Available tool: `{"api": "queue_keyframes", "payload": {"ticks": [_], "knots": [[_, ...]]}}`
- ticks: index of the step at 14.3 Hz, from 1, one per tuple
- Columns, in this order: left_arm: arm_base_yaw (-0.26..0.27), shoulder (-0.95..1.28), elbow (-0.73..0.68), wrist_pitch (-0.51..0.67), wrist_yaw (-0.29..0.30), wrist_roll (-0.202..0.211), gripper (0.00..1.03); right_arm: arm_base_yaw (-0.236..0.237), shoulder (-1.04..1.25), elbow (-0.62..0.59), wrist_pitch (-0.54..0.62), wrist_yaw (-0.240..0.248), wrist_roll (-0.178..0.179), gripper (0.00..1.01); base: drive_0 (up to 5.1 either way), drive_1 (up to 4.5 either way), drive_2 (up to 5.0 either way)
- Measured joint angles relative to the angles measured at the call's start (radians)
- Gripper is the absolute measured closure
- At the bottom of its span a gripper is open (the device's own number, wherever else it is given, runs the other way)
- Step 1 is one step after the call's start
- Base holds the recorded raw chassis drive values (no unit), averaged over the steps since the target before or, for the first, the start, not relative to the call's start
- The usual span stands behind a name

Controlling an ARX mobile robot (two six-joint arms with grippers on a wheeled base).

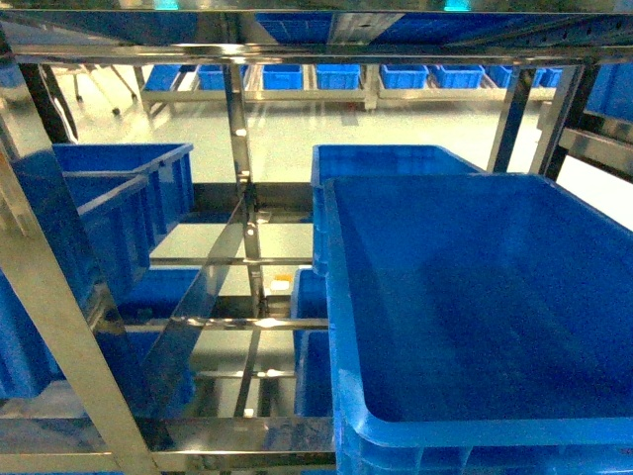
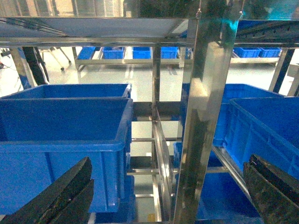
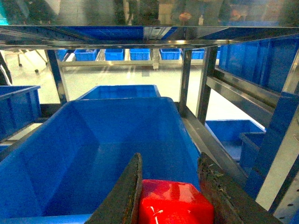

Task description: Pick red block from blue box to shelf

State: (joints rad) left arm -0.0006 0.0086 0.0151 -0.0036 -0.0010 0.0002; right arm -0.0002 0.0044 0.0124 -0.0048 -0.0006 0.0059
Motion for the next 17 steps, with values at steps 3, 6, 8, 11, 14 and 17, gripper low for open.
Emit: {"api": "queue_keyframes", "payload": {"ticks": [3, 6, 8, 11, 14, 17], "knots": [[0.000, 0.000, 0.000, 0.000, 0.000, 0.000, 0.05, 0.000, 0.000, 0.000, 0.000, 0.000, 0.000, 0.72, 0.0, 0.00, 0.0], [0.000, 0.000, 0.000, 0.000, 0.000, 0.000, 0.05, 0.000, 0.000, 0.000, 0.000, 0.000, 0.000, 0.72, 0.0, 0.00, 0.0], [0.000, 0.000, 0.000, 0.000, 0.000, 0.000, 0.05, 0.000, 0.000, 0.000, 0.000, 0.000, 0.000, 0.72, 0.0, 0.00, 0.0], [0.000, 0.000, 0.000, 0.000, 0.000, 0.000, 0.05, 0.000, 0.000, 0.000, 0.000, 0.000, 0.000, 0.72, 0.0, 0.00, 0.0], [0.000, 0.000, 0.000, 0.000, 0.000, 0.000, 0.05, 0.000, 0.000, 0.000, 0.000, 0.000, 0.000, 0.72, 0.0, 0.00, 0.0], [0.000, 0.000, 0.000, 0.000, 0.000, 0.000, 0.05, 0.000, 0.000, 0.000, 0.000, 0.000, 0.000, 0.72, 0.0, 0.00, 0.0]]}}
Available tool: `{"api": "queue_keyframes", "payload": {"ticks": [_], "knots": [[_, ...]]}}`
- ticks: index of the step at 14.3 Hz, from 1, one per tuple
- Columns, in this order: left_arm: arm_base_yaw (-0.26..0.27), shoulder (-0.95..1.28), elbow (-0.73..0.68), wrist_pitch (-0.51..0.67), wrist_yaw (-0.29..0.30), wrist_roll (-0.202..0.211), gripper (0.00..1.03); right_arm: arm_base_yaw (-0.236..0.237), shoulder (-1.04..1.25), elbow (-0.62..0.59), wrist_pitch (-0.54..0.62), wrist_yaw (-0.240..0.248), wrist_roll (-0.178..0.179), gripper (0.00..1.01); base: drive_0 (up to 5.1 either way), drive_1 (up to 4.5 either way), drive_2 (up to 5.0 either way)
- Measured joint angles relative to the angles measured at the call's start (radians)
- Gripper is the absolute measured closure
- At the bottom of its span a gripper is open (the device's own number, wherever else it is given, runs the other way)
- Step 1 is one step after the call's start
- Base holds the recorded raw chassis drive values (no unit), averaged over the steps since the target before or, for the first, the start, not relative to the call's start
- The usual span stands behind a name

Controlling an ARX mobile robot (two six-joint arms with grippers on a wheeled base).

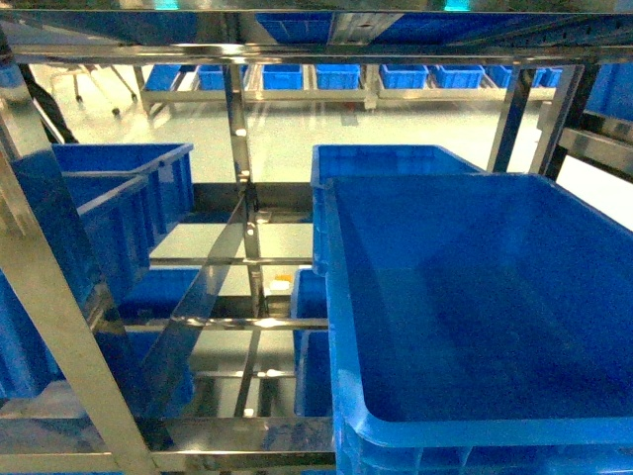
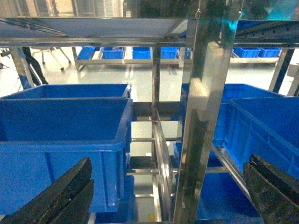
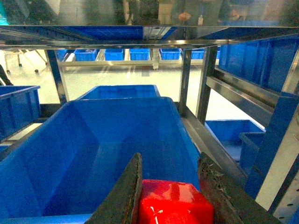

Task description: Pick red block from blue box to shelf

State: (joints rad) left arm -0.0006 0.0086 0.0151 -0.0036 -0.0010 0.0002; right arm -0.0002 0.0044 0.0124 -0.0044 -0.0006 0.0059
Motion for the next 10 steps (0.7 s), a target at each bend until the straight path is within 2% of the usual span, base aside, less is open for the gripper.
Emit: {"api": "queue_keyframes", "payload": {"ticks": [7, 8, 9, 10], "knots": [[0.000, 0.000, 0.000, 0.000, 0.000, 0.000, 0.05, 0.000, 0.000, 0.000, 0.000, 0.000, 0.000, 0.72, 0.0, 0.00, 0.0], [0.000, 0.000, 0.000, 0.000, 0.000, 0.000, 0.05, 0.018, 0.013, 0.009, -0.043, 0.057, -0.017, 0.72, 0.0, 0.00, 0.0], [0.000, 0.000, 0.000, 0.001, 0.002, 0.000, 0.05, 0.087, 0.210, 0.026, 0.022, 0.220, -0.084, 0.72, 0.0, 0.00, 0.0], [0.000, 0.000, 0.000, 0.000, 0.000, 0.000, 0.05, 0.058, 0.356, 0.025, 0.173, 0.226, -0.099, 0.72, 0.0, 0.00, 0.0]]}}
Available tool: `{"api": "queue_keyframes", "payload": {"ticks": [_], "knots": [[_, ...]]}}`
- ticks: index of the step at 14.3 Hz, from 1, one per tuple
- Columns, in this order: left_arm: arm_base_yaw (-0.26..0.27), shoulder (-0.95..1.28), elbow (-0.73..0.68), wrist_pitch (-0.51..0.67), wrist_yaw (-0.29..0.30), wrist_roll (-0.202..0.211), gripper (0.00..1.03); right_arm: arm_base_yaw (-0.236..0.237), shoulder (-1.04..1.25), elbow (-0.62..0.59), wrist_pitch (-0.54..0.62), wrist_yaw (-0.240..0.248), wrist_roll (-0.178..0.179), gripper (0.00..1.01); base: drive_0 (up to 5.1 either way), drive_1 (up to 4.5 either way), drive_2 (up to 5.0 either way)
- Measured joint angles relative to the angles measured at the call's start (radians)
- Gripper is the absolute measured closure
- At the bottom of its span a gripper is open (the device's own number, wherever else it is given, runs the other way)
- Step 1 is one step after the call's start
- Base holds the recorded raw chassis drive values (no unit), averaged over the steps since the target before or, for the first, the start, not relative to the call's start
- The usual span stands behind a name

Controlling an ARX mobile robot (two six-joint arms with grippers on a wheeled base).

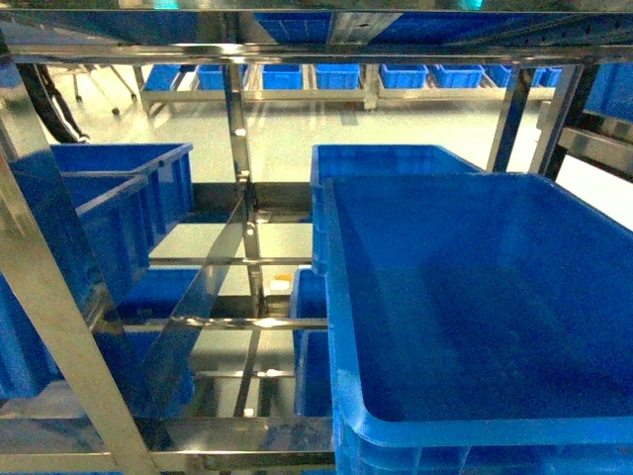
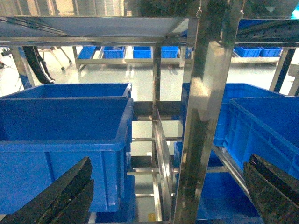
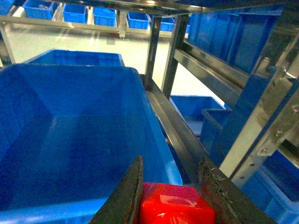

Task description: Pick red block from blue box to shelf

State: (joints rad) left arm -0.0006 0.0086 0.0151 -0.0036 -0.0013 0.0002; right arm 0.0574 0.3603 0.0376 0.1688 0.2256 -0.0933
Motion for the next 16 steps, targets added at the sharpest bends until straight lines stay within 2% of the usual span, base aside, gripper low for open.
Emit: {"api": "queue_keyframes", "payload": {"ticks": [1, 3, 4, 5, 6, 7, 9, 11, 12, 13, 14, 15, 16], "knots": [[0.000, 0.000, 0.000, 0.000, 0.001, 0.000, 0.05, -0.027, 0.182, 0.008, 0.183, -0.049, 0.002, 0.73, 0.0, 0.00, 0.0], [0.000, 0.000, 0.000, 0.000, 0.000, 0.000, 0.05, -0.025, 0.606, 0.090, 0.518, -0.151, 0.028, 0.73, 0.0, 0.00, 0.0], [0.000, 0.000, 0.000, 0.000, 0.001, 0.000, 0.05, -0.022, 0.767, 0.149, 0.616, -0.176, 0.042, 0.73, 0.0, 0.00, 0.0], [0.000, 0.000, 0.000, 0.000, 0.000, 0.000, 0.05, 0.002, 0.932, 0.212, 0.708, -0.178, 0.051, 0.73, 0.0, 0.00, 0.0], [0.000, 0.000, 0.000, 0.000, 0.000, 0.000, 0.05, 0.026, 1.073, 0.272, 0.740, -0.204, 0.067, 0.73, 0.0, 0.00, 0.0], [0.000, 0.000, 0.000, 0.000, 0.001, 0.000, 0.05, 0.042, 1.183, 0.325, 0.740, -0.246, 0.090, 0.64, 0.0, 0.00, 0.0], [0.000, 0.000, 0.000, 0.000, 0.000, 0.000, 0.05, 0.074, 1.328, 0.378, 0.807, -0.229, 0.119, 0.41, 0.0, 0.00, 0.0], [0.000, 0.000, 0.000, 0.000, 0.000, 0.000, 0.05, 0.120, 1.189, 0.289, 0.883, -0.173, 0.097, 0.16, 0.0, 0.00, 0.0], [0.000, 0.000, 0.000, 0.000, 0.001, 0.000, 0.05, 0.149, 1.084, 0.222, 0.900, -0.119, 0.064, 0.03, 0.0, 0.00, 0.0], [0.000, 0.000, 0.000, 0.000, 0.000, 0.000, 0.05, 0.192, 0.988, 0.121, 0.975, -0.040, 0.062, 0.06, 0.0, 0.00, 0.0], [0.000, 0.000, 0.000, 0.000, 0.001, 0.000, 0.05, 0.195, 0.874, 0.043, 0.944, -0.008, 0.071, 0.19, 0.0, 0.00, 0.0], [0.000, 0.000, 0.000, 0.000, 0.000, 0.000, 0.05, 0.162, 0.771, 0.031, 0.831, -0.010, 0.075, 0.30, 0.0, 0.00, 0.0], [0.000, 0.000, 0.000, 0.000, 0.000, 0.000, 0.05, 0.134, 0.666, 0.026, 0.768, -0.025, 0.077, 0.42, 0.0, 0.00, 0.0]]}}
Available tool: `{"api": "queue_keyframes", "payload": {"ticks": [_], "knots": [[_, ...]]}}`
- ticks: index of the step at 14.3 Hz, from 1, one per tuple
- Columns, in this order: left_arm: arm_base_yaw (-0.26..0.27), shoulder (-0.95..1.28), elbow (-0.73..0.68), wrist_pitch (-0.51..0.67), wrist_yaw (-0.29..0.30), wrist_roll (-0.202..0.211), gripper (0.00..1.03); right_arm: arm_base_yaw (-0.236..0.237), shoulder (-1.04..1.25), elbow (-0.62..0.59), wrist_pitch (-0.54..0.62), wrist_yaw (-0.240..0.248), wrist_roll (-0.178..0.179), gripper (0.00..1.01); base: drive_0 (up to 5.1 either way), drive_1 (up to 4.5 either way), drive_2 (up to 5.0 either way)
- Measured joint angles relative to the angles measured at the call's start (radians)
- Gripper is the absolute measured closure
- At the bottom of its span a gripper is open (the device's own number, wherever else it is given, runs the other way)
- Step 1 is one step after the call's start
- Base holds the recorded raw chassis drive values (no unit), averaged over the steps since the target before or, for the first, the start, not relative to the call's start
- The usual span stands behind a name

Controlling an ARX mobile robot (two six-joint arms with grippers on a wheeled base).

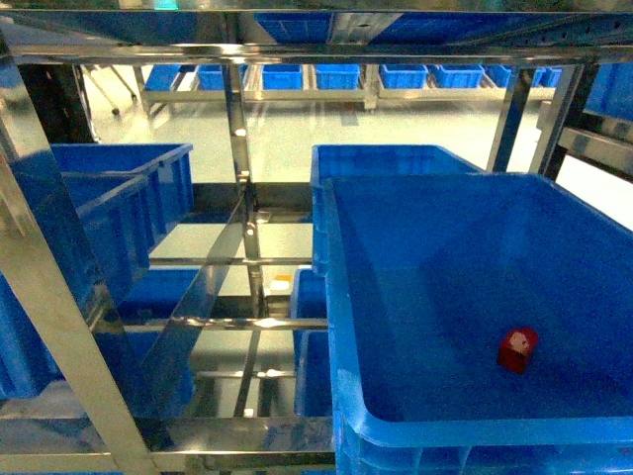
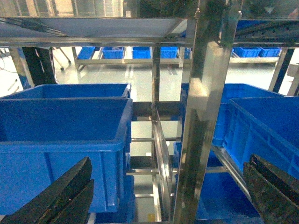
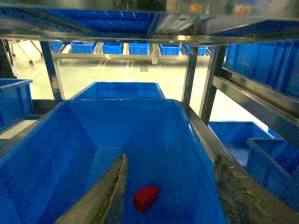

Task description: Pick red block from blue box to shelf

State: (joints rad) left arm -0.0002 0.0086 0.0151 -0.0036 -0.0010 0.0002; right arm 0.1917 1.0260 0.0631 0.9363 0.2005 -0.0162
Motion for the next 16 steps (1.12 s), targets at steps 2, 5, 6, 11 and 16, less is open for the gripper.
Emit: {"api": "queue_keyframes", "payload": {"ticks": [2, 5, 6, 11, 16], "knots": [[0.000, 0.000, 0.000, 0.000, 0.000, 0.000, 0.05, -0.040, -0.141, -0.023, -0.104, -0.049, 0.001, 0.67, 0.0, 0.00, 0.0], [0.000, 0.000, 0.000, 0.000, 0.000, 0.000, 0.05, -0.091, -0.314, -0.048, -0.250, -0.095, 0.003, 0.99, 0.0, 0.00, 0.0], [0.000, 0.000, 0.000, 0.000, 0.000, 0.000, 0.05, -0.127, -0.363, -0.050, -0.295, -0.148, 0.003, 0.99, 0.0, 0.00, 0.0], [0.000, 0.000, 0.000, 0.000, 0.000, 0.000, 0.05, -0.196, -0.591, -0.051, -0.504, -0.198, 0.005, 0.99, 0.0, 0.00, 0.0], [0.000, 0.000, 0.000, 0.000, 0.000, 0.000, 0.05, -0.196, -0.743, -0.051, -0.653, -0.198, 0.005, 0.99, 0.0, 0.00, 0.0]]}}
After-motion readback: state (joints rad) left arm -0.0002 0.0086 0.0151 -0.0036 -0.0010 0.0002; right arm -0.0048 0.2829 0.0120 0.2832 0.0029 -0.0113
